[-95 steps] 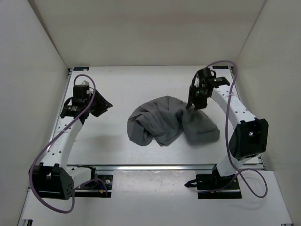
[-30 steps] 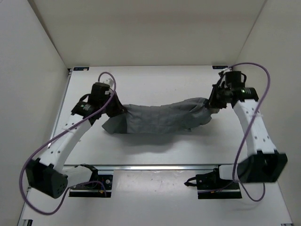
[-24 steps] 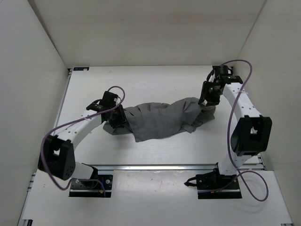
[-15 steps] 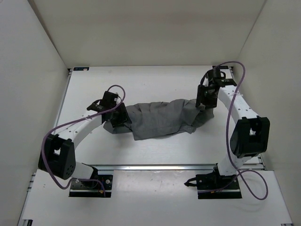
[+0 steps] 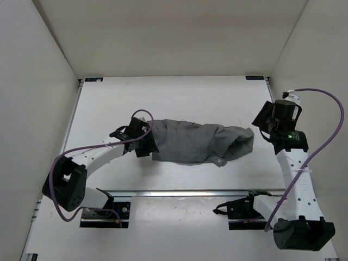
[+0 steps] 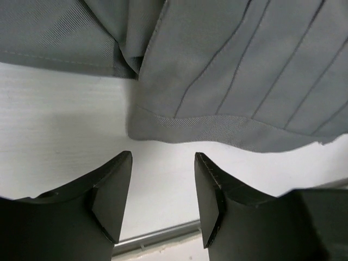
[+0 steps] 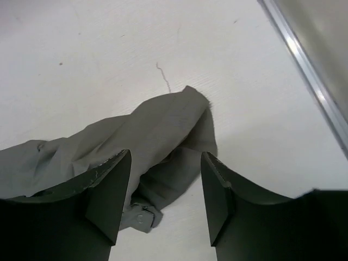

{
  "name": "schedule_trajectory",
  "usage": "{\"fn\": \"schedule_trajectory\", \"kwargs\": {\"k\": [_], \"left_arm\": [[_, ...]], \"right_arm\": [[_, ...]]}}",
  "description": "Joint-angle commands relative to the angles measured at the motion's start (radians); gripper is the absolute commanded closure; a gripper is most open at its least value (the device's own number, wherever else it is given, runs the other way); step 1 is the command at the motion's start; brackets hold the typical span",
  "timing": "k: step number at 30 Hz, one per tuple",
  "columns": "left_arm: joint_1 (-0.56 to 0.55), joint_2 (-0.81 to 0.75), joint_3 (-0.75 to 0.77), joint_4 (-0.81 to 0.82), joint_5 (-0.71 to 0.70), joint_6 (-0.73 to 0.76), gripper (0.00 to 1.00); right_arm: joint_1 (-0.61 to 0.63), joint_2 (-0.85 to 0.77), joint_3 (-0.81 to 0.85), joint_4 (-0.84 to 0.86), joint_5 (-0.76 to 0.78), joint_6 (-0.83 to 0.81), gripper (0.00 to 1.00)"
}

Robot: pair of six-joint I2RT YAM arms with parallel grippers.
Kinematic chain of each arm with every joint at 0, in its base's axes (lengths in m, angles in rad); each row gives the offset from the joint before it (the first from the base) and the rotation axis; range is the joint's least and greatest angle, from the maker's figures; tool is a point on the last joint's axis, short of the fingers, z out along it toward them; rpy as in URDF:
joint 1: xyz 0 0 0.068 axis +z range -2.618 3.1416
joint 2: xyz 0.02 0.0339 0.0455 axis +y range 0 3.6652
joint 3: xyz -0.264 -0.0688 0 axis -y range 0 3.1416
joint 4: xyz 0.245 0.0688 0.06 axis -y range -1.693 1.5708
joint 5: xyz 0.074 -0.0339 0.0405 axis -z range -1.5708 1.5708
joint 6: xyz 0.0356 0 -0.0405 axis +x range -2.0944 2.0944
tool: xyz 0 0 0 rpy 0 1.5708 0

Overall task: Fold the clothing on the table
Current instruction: Flatten the skirt out

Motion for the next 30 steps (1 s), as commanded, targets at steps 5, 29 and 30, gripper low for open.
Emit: {"fn": "schedule_trajectory", "kwargs": {"k": [5, 29, 30], "left_arm": [[-0.037, 0.110, 0.057, 0.025, -0.112, 0.046, 0.39], [-0.103, 0.268, 0.088, 0.042, -0.141, 0.046, 1.00], [-0.089, 0.262, 0.098, 0.035, -0.139, 0.048, 1.00]], "right_arm": [[0.115, -0.036, -0.141, 0.057, -0.183, 0.140, 0.52], [0.395, 0.270, -0.437, 0.235, -0.225, 0.224, 1.00], [0.384, 0.268, -0.414, 0.232, -0.219, 0.221, 1.00]]}}
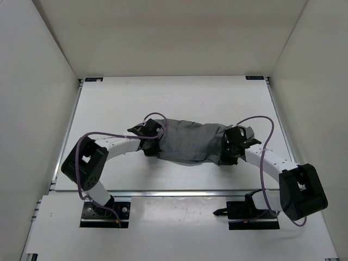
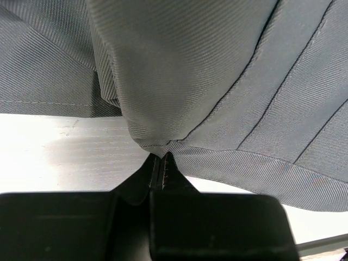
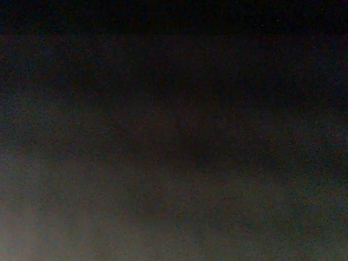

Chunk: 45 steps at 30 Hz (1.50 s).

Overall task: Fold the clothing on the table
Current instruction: Flatten the skirt out

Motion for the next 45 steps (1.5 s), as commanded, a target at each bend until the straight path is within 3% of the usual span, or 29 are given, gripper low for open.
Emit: {"fn": "schedule_trajectory", "kwargs": {"k": [1, 4, 10, 23, 27, 31, 34, 36, 39, 41, 43, 45], "left_arm": [[0.016, -0.013, 0.018, -0.033, 0.003, 0.012, 1.00], [0.041, -0.067, 0.110, -0.085, 0.012, 0.020, 1.00], [0.116, -0.200, 0.380, -0.229, 0.038, 0.007, 1.00], [0.236, -0.450, 0.681, -0.381, 0.079, -0.043, 1.00], [0.279, -0.394, 0.733, -0.410, 0.140, -0.028, 1.00], [0.334, -0.251, 0.779, -0.381, 0.225, -0.016, 1.00], [0.354, -0.078, 1.006, -0.438, 0.239, 0.006, 1.00], [0.360, 0.030, 1.270, -0.499, 0.246, 0.004, 1.00], [0.392, 0.165, 1.487, -0.573, 0.314, -0.037, 1.00], [0.400, 0.144, 1.473, -0.564, 0.338, -0.055, 1.00], [0.388, 0.087, 1.332, -0.501, 0.331, -0.040, 1.00], [0.377, -0.005, 1.086, -0.411, 0.334, -0.036, 1.00]], "right_arm": [[-0.010, -0.037, 0.064, -0.003, 0.014, -0.011, 1.00], [-0.034, -0.080, 0.173, -0.060, -0.021, -0.038, 1.00], [-0.045, -0.144, 0.574, -0.218, -0.069, -0.071, 1.00], [-0.120, -0.259, 0.954, -0.439, -0.118, -0.127, 1.00], [-0.169, -0.166, 1.006, -0.442, -0.199, -0.166, 1.00], [-0.107, 0.010, 1.053, -0.384, -0.169, -0.198, 1.00], [-0.082, 0.186, 1.288, -0.409, -0.153, -0.224, 1.00], [-0.079, 0.287, 1.493, -0.460, -0.132, -0.239, 1.00], [-0.091, 0.406, 1.803, -0.537, -0.114, -0.215, 1.00], [-0.116, 0.384, 1.775, -0.514, -0.133, -0.197, 1.00], [-0.116, 0.333, 1.645, -0.477, -0.133, -0.196, 1.00], [-0.126, 0.275, 1.425, -0.442, -0.126, -0.204, 1.00]]}}
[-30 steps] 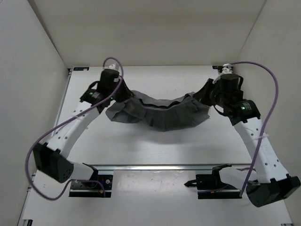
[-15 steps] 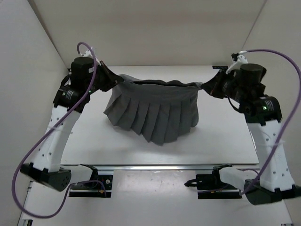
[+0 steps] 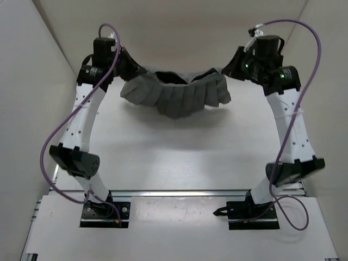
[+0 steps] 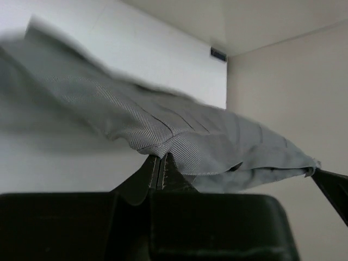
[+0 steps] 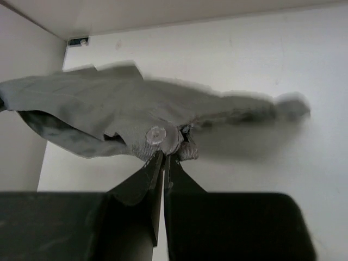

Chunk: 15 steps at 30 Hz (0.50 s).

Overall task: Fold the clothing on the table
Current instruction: Flatten the skirt out

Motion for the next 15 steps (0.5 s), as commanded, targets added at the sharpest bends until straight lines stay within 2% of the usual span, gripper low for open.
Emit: {"fn": "schedule_trajectory", "kwargs": {"k": [1, 3, 4, 7, 8, 10, 13, 15], "left_arm": [[-0.026, -0.161, -0.243, 0.061, 0.029, 0.009, 1.00], [-0.052, -0.256, -0.495, 0.145, 0.000, 0.023, 1.00], [-0.071, -0.270, -0.566, 0.170, -0.014, 0.028, 1.00], [-0.098, -0.344, -0.975, 0.268, -0.008, 0.044, 1.00], [-0.107, -0.361, -1.031, 0.297, -0.026, 0.043, 1.00], [-0.131, -0.384, -1.258, 0.346, -0.022, 0.037, 1.00], [-0.171, -0.436, -1.459, 0.408, -0.011, 0.032, 1.00], [-0.205, -0.474, -1.524, 0.399, -0.030, 0.022, 1.00]], "right_arm": [[-0.016, -0.146, -0.215, 0.066, 0.009, -0.001, 1.00], [-0.019, -0.237, -0.492, 0.130, 0.014, -0.004, 1.00], [-0.025, -0.262, -0.567, 0.153, 0.005, 0.004, 1.00], [-0.045, -0.357, -0.990, 0.238, -0.038, 0.025, 0.99], [-0.041, -0.380, -1.051, 0.261, -0.044, 0.034, 1.00], [-0.027, -0.421, -1.204, 0.267, -0.038, 0.050, 1.00], [-0.004, -0.455, -1.407, 0.240, -0.037, 0.070, 1.00], [0.034, -0.476, -1.459, 0.186, -0.023, 0.102, 1.00]]}}
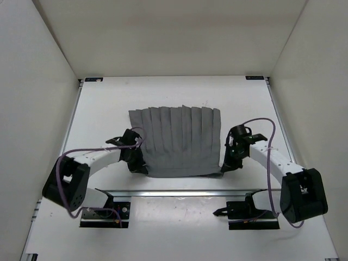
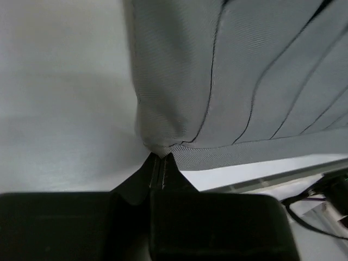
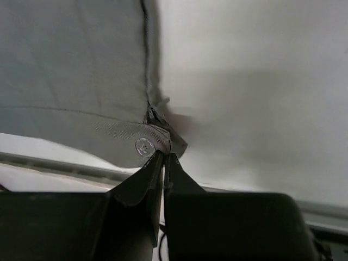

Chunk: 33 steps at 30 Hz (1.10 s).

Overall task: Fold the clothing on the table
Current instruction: Flatten the skirt out, then fold the skirt

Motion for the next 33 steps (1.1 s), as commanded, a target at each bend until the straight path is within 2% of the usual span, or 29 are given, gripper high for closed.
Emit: {"fn": "schedule_trajectory", "kwargs": {"k": [1, 4, 6, 8, 11, 12, 14, 17, 20, 21, 23, 25, 26, 29, 31, 33], "left_arm": [[-0.037, -0.150, -0.075, 0.064, -0.025, 0.001, 1.00], [-0.074, -0.238, -0.115, -0.010, -0.029, -0.017, 1.00], [-0.136, -0.310, -0.131, -0.061, -0.080, -0.059, 1.00], [-0.138, -0.382, -0.160, -0.091, -0.069, -0.076, 1.00], [-0.118, -0.456, -0.119, -0.161, -0.066, -0.077, 1.00], [-0.106, -0.464, -0.058, -0.195, -0.075, -0.062, 1.00], [-0.065, -0.433, 0.094, -0.233, -0.072, -0.022, 1.00], [0.061, -0.301, 0.301, -0.233, -0.011, 0.054, 1.00], [0.155, -0.023, 0.552, -0.230, 0.009, 0.108, 1.00], [0.182, 0.037, 0.603, -0.239, 0.006, 0.136, 0.96], [0.211, 0.250, 0.789, -0.250, 0.058, 0.151, 0.57], [0.241, 0.370, 0.866, -0.238, 0.144, 0.139, 0.49], [0.248, 0.418, 0.884, -0.203, 0.156, 0.140, 0.44], [0.271, 0.480, 0.882, -0.134, 0.204, 0.116, 0.38], [0.302, 0.460, 0.830, -0.097, 0.210, 0.091, 0.37], [0.317, 0.385, 0.716, -0.046, 0.176, 0.088, 0.37]], "right_arm": [[0.065, -0.100, -0.058, -0.025, 0.033, 0.044, 1.00], [0.111, -0.153, -0.115, -0.083, 0.030, 0.088, 1.00], [0.148, -0.202, -0.147, -0.108, 0.022, 0.101, 1.00], [0.151, -0.253, -0.162, -0.126, -0.005, 0.108, 1.00], [0.135, -0.293, -0.104, -0.184, -0.047, 0.084, 1.00], [0.119, -0.298, -0.052, -0.204, -0.053, 0.073, 1.00], [0.095, -0.256, 0.116, -0.223, -0.076, 0.046, 1.00], [0.001, -0.105, 0.361, -0.206, -0.109, -0.022, 1.00], [-0.076, 0.168, 0.602, -0.159, -0.069, -0.063, 1.00], [-0.105, 0.216, 0.638, -0.148, -0.070, -0.065, 1.00], [-0.151, 0.407, 0.786, -0.157, -0.094, -0.085, 0.97], [-0.165, 0.503, 0.857, -0.154, -0.070, -0.086, 0.70], [-0.171, 0.550, 0.893, -0.142, -0.051, -0.083, 0.67], [-0.175, 0.581, 0.896, -0.113, -0.030, -0.079, 0.61], [-0.183, 0.545, 0.827, -0.071, -0.045, -0.060, 0.60], [-0.189, 0.471, 0.668, 0.019, -0.045, -0.044, 0.58]]}}
